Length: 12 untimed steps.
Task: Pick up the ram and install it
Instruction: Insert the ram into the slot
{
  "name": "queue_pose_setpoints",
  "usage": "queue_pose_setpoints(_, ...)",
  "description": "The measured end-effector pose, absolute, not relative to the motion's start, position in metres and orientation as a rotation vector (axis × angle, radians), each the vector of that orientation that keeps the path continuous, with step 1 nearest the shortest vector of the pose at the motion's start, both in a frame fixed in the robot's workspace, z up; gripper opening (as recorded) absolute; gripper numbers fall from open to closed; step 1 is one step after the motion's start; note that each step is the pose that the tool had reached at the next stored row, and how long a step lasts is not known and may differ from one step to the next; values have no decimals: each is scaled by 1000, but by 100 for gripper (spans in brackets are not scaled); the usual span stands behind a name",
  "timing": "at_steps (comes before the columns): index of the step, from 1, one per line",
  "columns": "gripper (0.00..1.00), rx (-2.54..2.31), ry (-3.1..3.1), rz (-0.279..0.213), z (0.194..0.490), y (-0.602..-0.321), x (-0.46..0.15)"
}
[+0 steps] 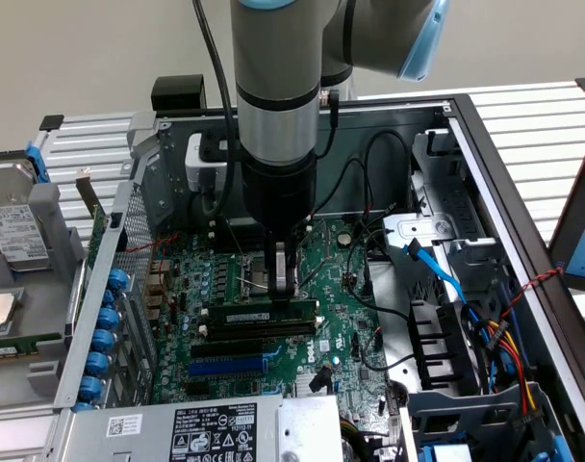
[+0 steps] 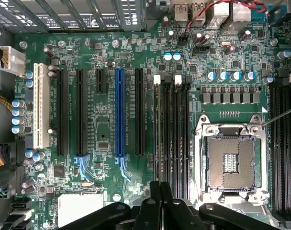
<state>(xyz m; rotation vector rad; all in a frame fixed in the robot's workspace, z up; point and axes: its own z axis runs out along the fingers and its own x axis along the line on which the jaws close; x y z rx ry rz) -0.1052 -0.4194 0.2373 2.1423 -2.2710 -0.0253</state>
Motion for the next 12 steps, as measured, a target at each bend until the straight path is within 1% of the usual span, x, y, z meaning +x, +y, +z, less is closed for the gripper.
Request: queue_pose_setpoints(12,12,2143,-2271,-25,237,-419,-109)
